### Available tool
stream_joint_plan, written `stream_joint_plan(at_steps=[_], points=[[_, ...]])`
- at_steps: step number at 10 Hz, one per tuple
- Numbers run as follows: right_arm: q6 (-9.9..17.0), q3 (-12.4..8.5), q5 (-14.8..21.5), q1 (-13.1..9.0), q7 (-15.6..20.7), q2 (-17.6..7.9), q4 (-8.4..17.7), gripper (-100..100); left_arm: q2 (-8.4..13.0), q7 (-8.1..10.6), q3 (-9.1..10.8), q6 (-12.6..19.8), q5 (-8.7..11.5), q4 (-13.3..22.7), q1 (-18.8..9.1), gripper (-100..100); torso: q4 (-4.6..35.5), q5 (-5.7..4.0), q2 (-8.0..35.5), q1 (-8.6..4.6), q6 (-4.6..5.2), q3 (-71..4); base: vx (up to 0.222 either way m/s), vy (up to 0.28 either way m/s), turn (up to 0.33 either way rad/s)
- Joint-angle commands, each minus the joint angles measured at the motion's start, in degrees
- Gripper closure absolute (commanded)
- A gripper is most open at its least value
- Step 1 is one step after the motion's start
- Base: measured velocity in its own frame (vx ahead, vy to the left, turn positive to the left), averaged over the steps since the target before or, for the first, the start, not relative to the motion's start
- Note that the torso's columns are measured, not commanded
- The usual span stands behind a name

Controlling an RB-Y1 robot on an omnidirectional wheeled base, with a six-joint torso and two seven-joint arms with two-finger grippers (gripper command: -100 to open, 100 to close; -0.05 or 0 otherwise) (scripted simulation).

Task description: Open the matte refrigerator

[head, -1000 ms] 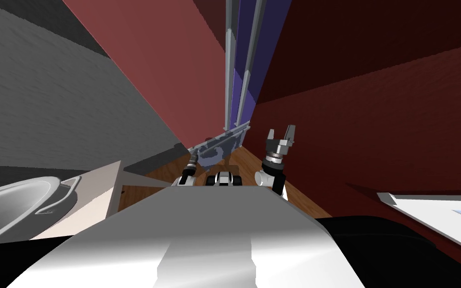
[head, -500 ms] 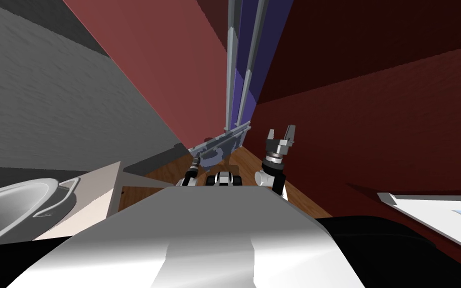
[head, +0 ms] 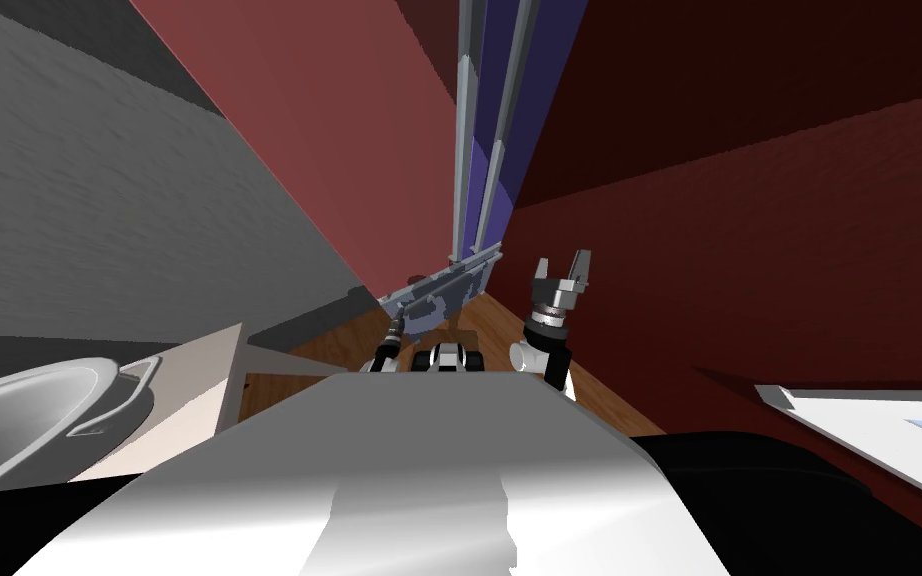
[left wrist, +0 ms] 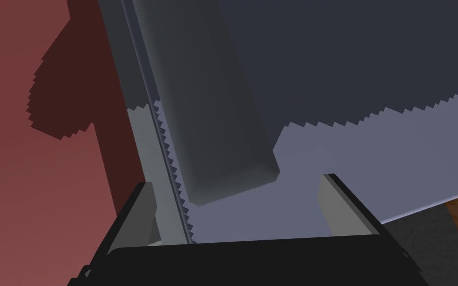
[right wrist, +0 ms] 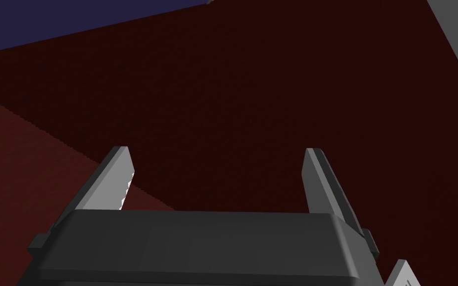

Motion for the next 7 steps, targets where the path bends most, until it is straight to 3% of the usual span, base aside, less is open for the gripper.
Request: stream_joint_plan(at_steps=[1,7], points=[[0.0,0.0,0.0,-0.01,0.0,0.0,0.0,0,-0.08,-0.75,2.31,0.18,0.72,3.16,-3.37,-100,0.02,0.0,0.1,0.01,0.02,0.06,-0.059,0.011,-0.15],[0.0,0.0,0.0,-0.01,0.0,0.0,0.0,0,-0.26,-2.5,7.7,0.6,2.4,10.52,-11.22,-100,-0.02,0.01,-0.04,0.04,-0.01,-0.02,-0.061,0.004,-0.115]])
